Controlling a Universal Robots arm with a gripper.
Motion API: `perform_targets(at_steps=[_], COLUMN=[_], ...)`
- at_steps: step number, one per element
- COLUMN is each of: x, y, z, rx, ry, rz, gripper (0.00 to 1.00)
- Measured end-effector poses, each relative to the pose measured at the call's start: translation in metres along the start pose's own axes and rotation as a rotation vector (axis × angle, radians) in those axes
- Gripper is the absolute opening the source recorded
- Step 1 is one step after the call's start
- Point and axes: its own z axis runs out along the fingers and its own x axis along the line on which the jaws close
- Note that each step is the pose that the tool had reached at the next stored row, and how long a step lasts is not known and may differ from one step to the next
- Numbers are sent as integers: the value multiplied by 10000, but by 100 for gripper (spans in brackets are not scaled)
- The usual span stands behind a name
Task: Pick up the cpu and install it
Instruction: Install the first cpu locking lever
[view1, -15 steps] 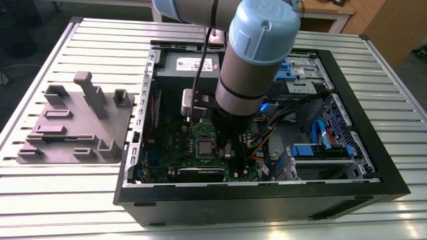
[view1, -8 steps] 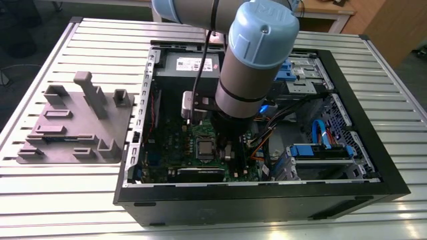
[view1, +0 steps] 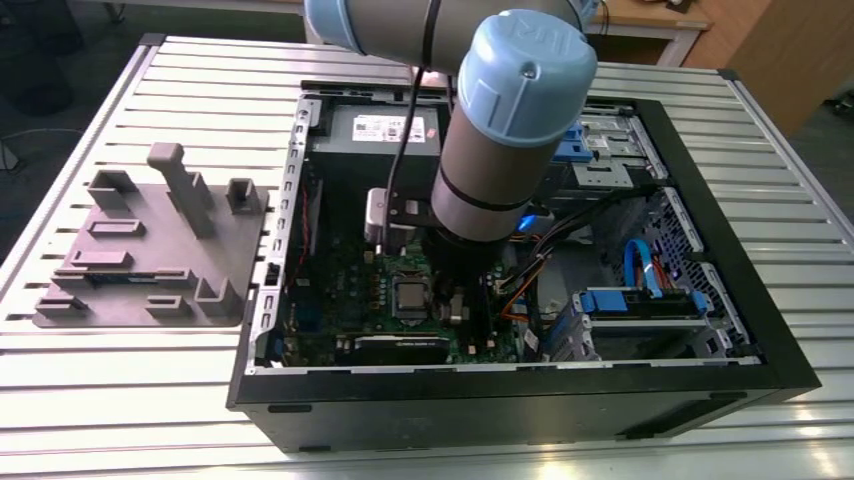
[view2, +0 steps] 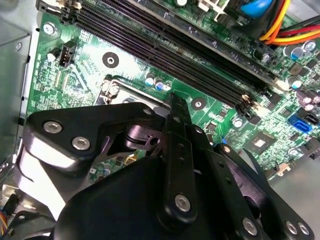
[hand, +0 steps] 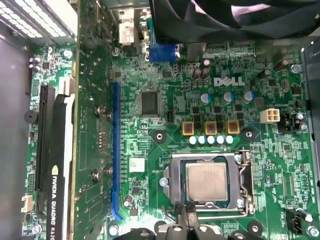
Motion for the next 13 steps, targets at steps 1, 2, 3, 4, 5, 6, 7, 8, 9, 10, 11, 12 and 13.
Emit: perform_targets(at_steps=[1,2,3,4,5,6,7,8,9,10,11,12,13], x=[-1,-2,-2,-2,-3,-3,-2,-1,2,8,13,13,15], y=[-14,-26,-37,-45,-47,-48,-49,-51,-51,-48,-44,-38,-31], z=[1,2,3,6,16,27,38,49,58,58,62,67,66], rx=[0,0,1,1,3,1,-1,-4,-6,-9,-7,-4,-5], ry=[-7,-13,-20,-30,-41,-46,-52,-65,-92,-123,-144,-157,-166], rz=[-2,-3,-5,-8,-11,-11,-12,-15,-18,-20,-20,-21,-20], gripper=[10,10,10,10,10,10,10,10,10,10,10,10,10])
